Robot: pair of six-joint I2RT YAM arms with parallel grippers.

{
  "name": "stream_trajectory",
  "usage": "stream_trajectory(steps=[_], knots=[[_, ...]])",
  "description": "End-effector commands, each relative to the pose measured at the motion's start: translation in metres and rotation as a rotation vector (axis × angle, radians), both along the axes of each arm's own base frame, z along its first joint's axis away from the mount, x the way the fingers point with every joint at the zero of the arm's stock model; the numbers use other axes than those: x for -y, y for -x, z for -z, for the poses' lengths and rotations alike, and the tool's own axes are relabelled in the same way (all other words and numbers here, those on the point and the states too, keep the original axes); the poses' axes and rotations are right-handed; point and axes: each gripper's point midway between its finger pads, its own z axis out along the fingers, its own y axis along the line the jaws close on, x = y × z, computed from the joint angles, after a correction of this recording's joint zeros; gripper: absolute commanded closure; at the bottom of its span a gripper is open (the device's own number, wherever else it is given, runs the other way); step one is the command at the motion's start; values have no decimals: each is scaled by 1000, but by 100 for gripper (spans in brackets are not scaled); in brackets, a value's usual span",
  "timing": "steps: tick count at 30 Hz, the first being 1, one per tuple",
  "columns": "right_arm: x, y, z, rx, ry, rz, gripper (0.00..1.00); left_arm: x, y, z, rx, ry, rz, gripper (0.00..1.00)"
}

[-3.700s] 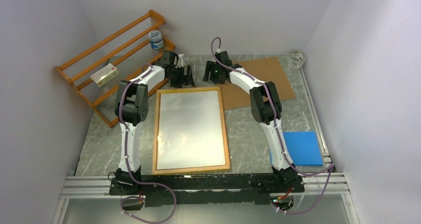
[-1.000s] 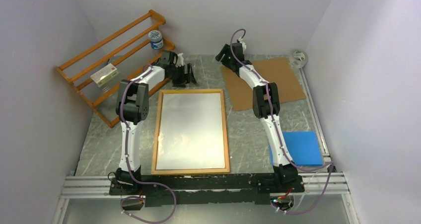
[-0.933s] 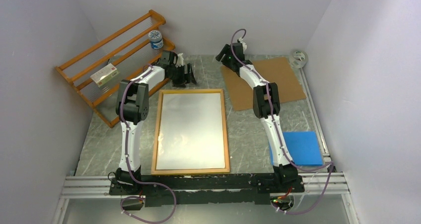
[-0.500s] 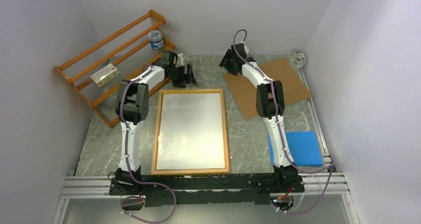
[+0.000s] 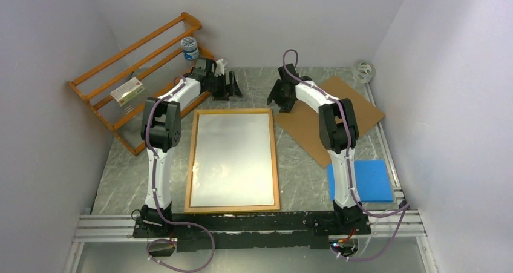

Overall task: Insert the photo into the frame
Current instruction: Adjust the photo frame item at the center of the board, then move the photo frame item to the center of the board.

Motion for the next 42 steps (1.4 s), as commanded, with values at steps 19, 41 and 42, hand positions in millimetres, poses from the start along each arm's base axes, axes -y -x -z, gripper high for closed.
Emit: stream_trajectory(steps=[19,41,42], knots=[[197,153,-95,41,152,551,24,151,25,-92,90,371,270,12],[264,230,-10,-121,60,754,18,208,31,20,90,18,180,10],[264,231,-6,-129,55,755,18,210,34,26,72,21,191,10]])
